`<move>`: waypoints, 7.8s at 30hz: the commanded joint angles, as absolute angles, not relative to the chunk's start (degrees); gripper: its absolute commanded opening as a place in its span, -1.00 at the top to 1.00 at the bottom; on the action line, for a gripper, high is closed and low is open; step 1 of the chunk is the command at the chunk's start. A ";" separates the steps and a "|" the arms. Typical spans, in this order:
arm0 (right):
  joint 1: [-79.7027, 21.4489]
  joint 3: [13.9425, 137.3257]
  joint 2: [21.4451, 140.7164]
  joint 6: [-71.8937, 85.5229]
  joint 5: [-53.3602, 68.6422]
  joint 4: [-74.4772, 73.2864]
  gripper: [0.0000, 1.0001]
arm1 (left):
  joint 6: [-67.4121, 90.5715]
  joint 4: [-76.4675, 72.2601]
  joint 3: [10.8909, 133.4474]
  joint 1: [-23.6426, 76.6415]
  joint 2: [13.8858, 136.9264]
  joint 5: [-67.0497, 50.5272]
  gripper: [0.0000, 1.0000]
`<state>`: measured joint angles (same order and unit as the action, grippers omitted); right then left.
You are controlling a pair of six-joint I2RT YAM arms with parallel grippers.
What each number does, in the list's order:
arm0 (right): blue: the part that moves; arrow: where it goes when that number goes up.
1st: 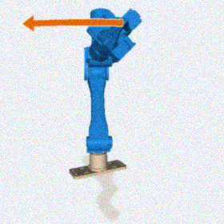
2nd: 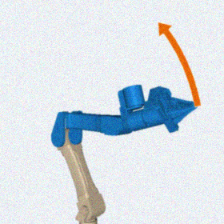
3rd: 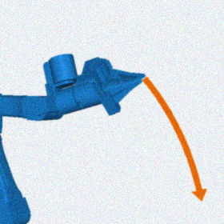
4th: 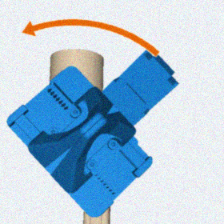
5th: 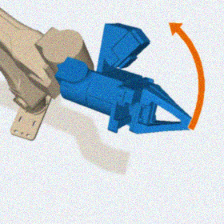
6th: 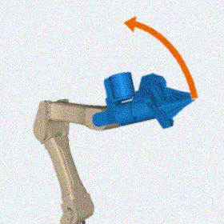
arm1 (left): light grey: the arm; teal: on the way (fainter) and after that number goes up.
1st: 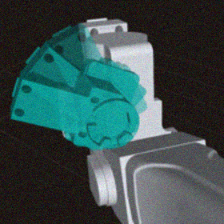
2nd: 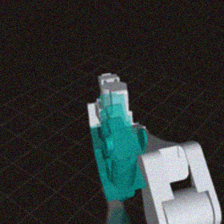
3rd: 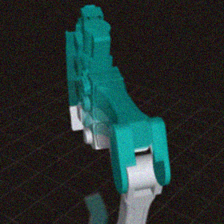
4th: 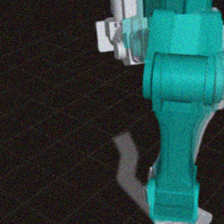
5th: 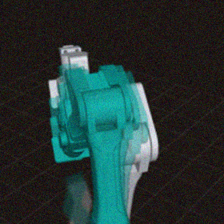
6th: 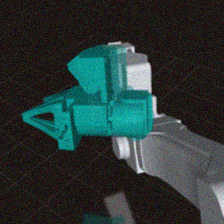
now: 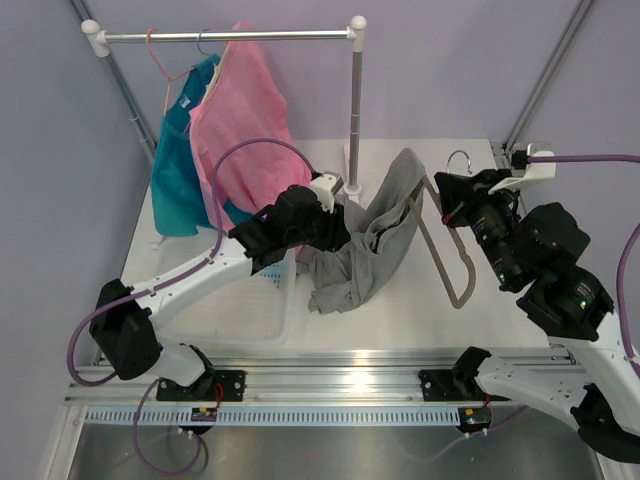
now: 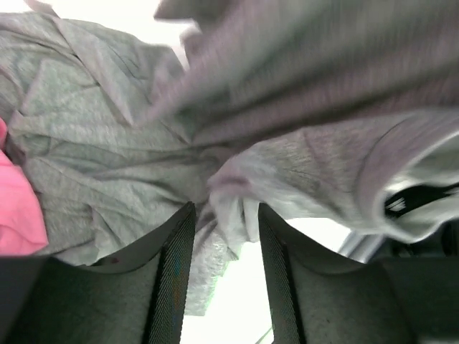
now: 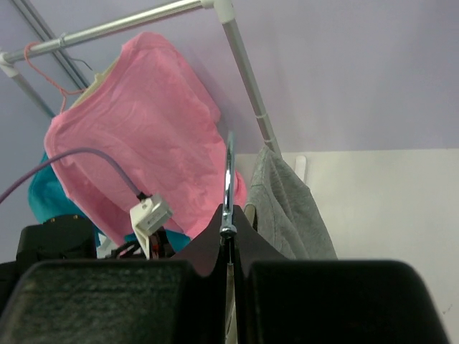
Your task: Remove the t-shirt from the hanger
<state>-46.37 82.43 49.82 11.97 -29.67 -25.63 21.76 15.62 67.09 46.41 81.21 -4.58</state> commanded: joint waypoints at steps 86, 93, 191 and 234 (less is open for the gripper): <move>-46.05 66.53 42.53 16.08 -30.49 -21.98 1.00 | 20.13 12.11 81.83 45.79 82.66 -14.24 -0.98; -46.05 67.15 47.19 16.87 -31.20 -19.16 1.00 | 15.39 20.91 81.39 45.88 70.86 -15.81 -0.96; -46.05 72.50 71.02 18.54 -29.62 -16.08 -0.57 | 10.63 37.35 89.21 56.87 79.81 3.60 1.00; -45.97 76.99 59.23 10.90 -6.22 -25.57 -0.17 | 10.28 36.39 75.67 56.87 61.00 -6.42 1.00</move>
